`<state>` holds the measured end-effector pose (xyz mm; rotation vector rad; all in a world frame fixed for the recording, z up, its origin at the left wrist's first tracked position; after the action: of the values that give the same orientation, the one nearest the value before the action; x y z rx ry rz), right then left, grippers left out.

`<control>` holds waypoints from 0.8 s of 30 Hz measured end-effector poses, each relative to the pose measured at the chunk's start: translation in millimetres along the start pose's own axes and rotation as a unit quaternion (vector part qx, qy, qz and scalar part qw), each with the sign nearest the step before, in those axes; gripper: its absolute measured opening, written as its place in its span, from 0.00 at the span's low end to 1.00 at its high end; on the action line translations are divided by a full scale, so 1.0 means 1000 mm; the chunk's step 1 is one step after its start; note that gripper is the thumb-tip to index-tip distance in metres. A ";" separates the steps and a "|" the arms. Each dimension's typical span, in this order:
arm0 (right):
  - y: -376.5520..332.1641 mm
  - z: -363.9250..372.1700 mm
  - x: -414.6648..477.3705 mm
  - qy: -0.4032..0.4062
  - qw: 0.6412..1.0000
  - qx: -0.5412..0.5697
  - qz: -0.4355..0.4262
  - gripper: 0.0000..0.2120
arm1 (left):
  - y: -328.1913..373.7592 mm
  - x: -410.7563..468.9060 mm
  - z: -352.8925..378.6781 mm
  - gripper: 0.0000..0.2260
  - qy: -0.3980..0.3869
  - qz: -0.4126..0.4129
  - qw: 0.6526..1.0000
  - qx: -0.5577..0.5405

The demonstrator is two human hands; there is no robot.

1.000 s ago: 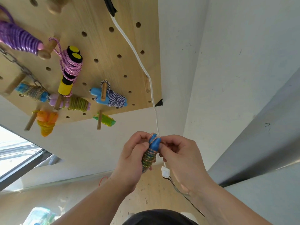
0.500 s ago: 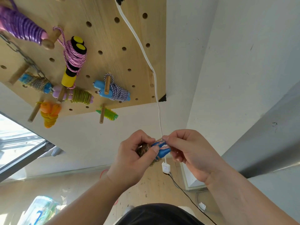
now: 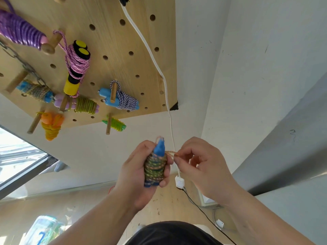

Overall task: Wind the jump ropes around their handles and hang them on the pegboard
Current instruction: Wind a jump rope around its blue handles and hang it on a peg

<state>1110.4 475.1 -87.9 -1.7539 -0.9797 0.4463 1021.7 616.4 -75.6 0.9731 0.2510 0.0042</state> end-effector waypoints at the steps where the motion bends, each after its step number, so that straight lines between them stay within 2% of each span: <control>1: -0.002 0.001 -0.001 0.019 0.999 -0.025 -0.040 0.03 | -0.001 0.002 0.004 0.11 -0.005 -0.025 0.997 -0.074; 3: -0.006 0.002 -0.002 0.053 0.992 -0.059 -0.094 0.05 | -0.002 0.005 0.008 0.14 -0.009 -0.063 0.987 -0.149; 6: -0.009 -0.002 0.000 0.042 0.984 -0.121 -0.127 0.06 | -0.002 0.008 0.008 0.13 -0.032 -0.098 0.986 -0.134; 9: -0.008 -0.006 0.005 -0.003 0.978 -0.163 -0.127 0.06 | 0.000 0.009 0.005 0.13 -0.031 -0.115 0.991 -0.054; 11: -0.008 -0.007 0.009 -0.011 0.979 -0.168 -0.118 0.07 | 0.005 0.009 0.006 0.16 -0.003 -0.105 0.994 0.025; 13: -0.010 -0.004 0.011 -0.009 0.982 -0.159 -0.103 0.06 | 0.007 0.009 0.002 0.21 0.033 -0.063 0.990 0.123; 15: -0.012 -0.001 0.013 0.005 0.989 -0.125 -0.084 0.04 | 0.010 0.008 -0.001 0.26 0.027 -0.002 0.977 0.211; 19: -0.012 0.000 0.018 0.048 0.994 -0.081 -0.056 0.03 | 0.017 0.010 -0.008 0.11 0.009 0.013 0.957 0.288; 21: -0.009 -0.001 0.020 0.047 0.994 -0.080 -0.053 0.05 | 0.017 0.010 -0.010 0.12 0.000 -0.009 0.954 0.299; 24: -0.008 0.002 0.021 -0.020 0.998 -0.042 -0.044 0.08 | 0.015 0.009 -0.013 0.11 0.019 -0.031 0.953 0.301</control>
<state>1118.4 493.8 -78.4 -1.7747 -1.1137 0.3894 1029.8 636.5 -71.9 1.5744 0.3272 -0.1185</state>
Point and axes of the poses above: each hand's wrist, its own x-axis towards the middle knuckle, its own z-axis out of the palm, y = z × x, the point moved 2 cm from there along x, towards the middle knuckle, and after that the axes turned 15 degrees about -y, right-handed, at the moved point
